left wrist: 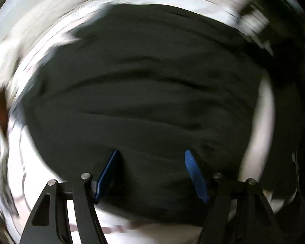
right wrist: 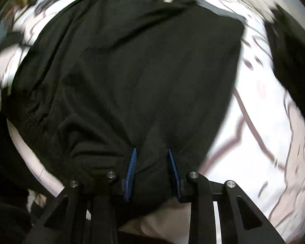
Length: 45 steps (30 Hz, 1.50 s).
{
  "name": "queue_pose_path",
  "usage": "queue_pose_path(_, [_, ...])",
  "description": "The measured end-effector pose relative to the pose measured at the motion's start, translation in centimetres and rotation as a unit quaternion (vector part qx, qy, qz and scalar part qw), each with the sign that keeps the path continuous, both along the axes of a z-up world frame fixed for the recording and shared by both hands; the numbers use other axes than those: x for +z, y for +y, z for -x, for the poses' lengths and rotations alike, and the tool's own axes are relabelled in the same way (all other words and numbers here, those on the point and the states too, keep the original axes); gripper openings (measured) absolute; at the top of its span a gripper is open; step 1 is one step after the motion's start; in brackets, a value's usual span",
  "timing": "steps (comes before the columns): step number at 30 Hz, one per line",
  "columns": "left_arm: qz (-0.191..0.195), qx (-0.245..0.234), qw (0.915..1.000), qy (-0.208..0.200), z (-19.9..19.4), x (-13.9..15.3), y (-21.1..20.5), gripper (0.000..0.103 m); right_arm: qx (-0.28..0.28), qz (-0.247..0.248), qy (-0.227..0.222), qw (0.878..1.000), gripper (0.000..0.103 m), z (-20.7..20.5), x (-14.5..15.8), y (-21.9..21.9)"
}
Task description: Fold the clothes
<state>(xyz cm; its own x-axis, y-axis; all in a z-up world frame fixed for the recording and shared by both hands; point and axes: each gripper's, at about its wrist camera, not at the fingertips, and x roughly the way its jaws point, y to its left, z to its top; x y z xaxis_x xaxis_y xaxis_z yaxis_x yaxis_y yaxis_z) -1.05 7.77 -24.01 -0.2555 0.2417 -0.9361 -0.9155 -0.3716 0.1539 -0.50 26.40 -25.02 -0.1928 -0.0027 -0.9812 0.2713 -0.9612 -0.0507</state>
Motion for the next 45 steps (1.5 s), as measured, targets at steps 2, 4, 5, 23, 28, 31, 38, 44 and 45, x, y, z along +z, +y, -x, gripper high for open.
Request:
queue_pose_path(2, [0.008,-0.031,0.9995,0.009,-1.5,0.2,0.6,0.035,-0.032,0.032,-0.007,0.999,0.030,-0.6,-0.2,2.1])
queue_pose_path(4, [0.010,-0.035,0.9992,-0.015,-1.8,0.4,0.6,0.034,-0.067,0.074,-0.014,0.995,0.030,-0.7,-0.2,3.9])
queue_pose_path(5, [0.011,-0.039,0.9988,-0.026,-1.8,0.6,0.5,0.034,-0.079,0.088,-0.017,0.993,0.030,-0.6,-0.2,4.4])
queue_pose_path(23, [-0.149,0.389,0.9081,-0.042,17.8,6.9,-12.0,0.062,-0.205,0.271,0.063,0.939,0.031,-2.4,4.3,7.7])
queue_pose_path(28, [-0.209,0.509,0.8263,-0.120,23.4,3.3,-15.8,0.027,-0.180,0.303,0.060,0.934,0.031,-0.7,3.5,3.5])
queue_pose_path(31, [-0.195,0.514,0.8237,-0.138,24.1,1.3,-14.9,0.027,-0.189,0.327,0.048,0.925,0.031,-0.1,2.3,2.2])
queue_pose_path(38, [-0.240,0.521,0.7975,-0.188,24.7,-0.7,-14.3,0.027,-0.172,0.361,0.019,0.916,0.031,0.0,0.5,-0.2])
queue_pose_path(44, [-0.228,0.525,0.8021,-0.169,25.4,-0.7,-13.5,0.006,-0.159,0.353,-0.011,0.922,0.031,0.0,-1.3,-2.5])
queue_pose_path(45, [-0.221,0.529,0.8043,-0.158,25.4,-0.4,-13.7,0.006,-0.157,0.350,-0.016,0.923,0.031,-0.1,-1.7,-2.8])
